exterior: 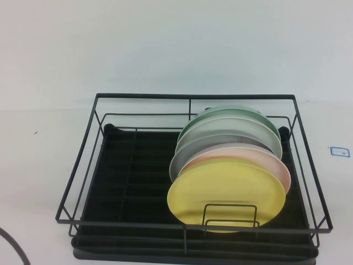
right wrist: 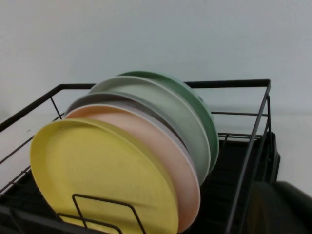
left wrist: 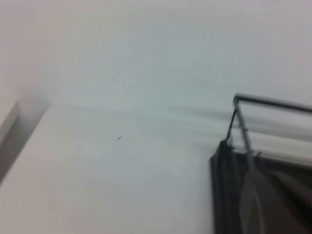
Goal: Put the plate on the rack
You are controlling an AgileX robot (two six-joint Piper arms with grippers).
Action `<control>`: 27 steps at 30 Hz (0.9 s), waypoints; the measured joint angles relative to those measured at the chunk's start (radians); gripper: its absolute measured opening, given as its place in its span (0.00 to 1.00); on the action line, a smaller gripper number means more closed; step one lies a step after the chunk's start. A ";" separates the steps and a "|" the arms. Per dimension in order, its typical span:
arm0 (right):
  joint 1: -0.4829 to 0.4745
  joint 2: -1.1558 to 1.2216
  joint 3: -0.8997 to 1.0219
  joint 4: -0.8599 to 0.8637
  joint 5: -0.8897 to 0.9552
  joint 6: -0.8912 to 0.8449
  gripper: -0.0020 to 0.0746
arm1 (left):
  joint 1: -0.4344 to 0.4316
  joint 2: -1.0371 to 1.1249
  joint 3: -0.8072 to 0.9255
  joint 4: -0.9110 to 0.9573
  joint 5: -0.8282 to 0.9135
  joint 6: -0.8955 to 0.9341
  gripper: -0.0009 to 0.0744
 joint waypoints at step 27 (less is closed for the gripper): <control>0.000 0.000 0.065 0.030 0.019 0.000 0.02 | 0.201 -0.289 0.355 -0.798 -0.378 0.927 0.01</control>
